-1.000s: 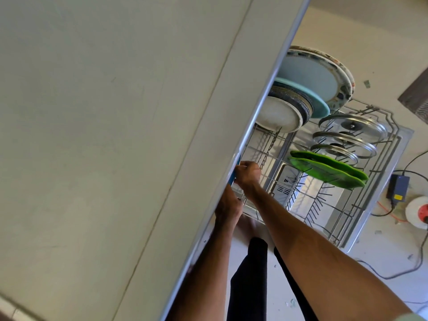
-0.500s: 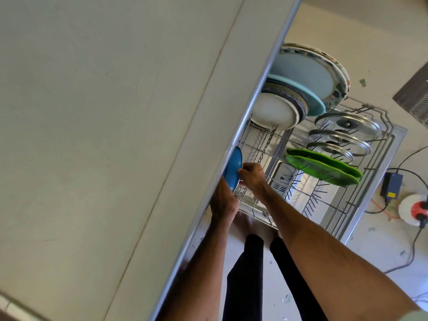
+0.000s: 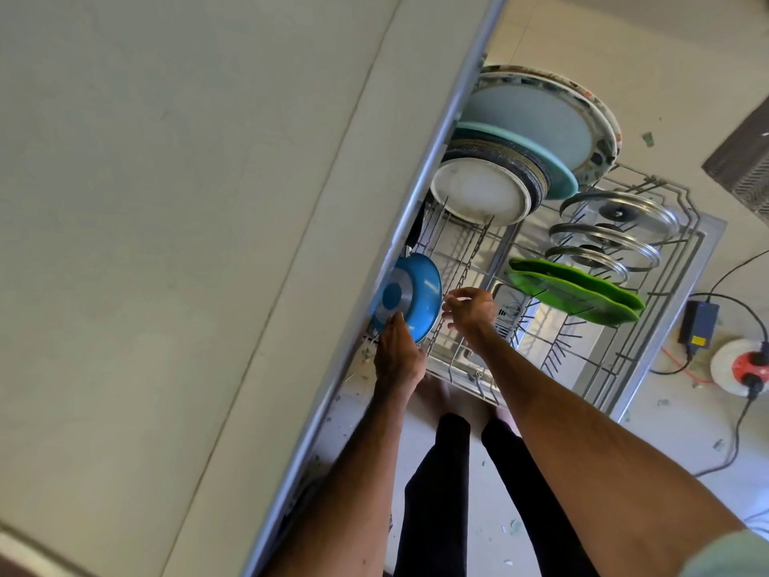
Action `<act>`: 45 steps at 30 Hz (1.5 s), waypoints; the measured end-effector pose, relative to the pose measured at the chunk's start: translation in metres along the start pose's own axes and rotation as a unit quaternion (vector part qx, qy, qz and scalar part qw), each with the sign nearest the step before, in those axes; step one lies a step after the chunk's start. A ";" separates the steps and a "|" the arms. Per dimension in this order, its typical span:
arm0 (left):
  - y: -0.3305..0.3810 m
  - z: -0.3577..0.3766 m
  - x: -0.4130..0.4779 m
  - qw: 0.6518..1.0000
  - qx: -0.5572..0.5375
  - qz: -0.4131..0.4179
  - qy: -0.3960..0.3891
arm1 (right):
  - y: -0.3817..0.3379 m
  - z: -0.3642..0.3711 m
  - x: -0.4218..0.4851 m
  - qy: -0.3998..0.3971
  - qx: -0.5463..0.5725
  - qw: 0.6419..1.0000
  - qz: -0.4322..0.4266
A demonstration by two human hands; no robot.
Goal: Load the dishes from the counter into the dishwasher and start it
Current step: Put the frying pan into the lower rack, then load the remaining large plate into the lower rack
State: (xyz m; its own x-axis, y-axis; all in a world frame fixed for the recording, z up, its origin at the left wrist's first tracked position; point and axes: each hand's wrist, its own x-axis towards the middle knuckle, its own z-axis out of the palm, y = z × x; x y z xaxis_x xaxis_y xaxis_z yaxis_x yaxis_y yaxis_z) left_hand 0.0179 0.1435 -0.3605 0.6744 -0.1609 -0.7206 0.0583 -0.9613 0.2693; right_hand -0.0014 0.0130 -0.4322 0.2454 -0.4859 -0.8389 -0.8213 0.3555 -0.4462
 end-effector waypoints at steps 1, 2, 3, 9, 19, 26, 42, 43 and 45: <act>0.001 0.000 0.000 1.000 0.002 0.001 -0.001 | -0.001 -0.002 -0.001 -0.015 0.029 0.999 0.010; 0.002 0.000 0.000 1.000 0.003 0.004 0.000 | 0.001 -0.003 -0.002 -0.022 0.048 0.998 0.020; 0.004 0.000 0.000 1.000 0.004 0.006 0.001 | 0.002 -0.003 -0.003 -0.023 0.052 0.998 0.026; 0.016 -0.002 -0.015 1.000 0.012 0.026 0.008 | 0.009 -0.015 -0.026 -0.023 0.066 0.997 0.027; 0.051 -0.019 -0.074 0.999 0.007 0.051 -0.002 | 0.005 -0.071 -0.086 -0.047 0.132 0.990 0.020; 0.077 -0.022 -0.117 0.995 0.015 0.094 -0.009 | -0.002 -0.126 -0.128 -0.041 0.180 0.982 0.029; 0.172 0.049 -0.160 0.997 0.000 0.062 -0.056 | 0.030 -0.266 -0.130 -0.008 0.206 0.977 0.054; 0.180 0.055 -0.159 0.997 -0.009 0.053 -0.062 | 0.028 -0.275 -0.125 -0.013 0.193 0.980 0.055; 0.196 0.065 -0.157 0.996 -0.024 0.033 -0.074 | 0.021 -0.292 -0.114 -0.027 0.172 0.983 0.056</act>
State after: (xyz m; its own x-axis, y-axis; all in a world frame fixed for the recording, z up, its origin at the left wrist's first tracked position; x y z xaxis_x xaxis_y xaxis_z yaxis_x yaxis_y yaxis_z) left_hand -0.1243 -0.0345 -0.2362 0.5627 -0.2584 -0.7852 0.0551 -0.9360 0.3476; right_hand -0.1971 -0.1568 -0.2547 0.1976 -0.3887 -0.8999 -0.6243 0.6579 -0.4212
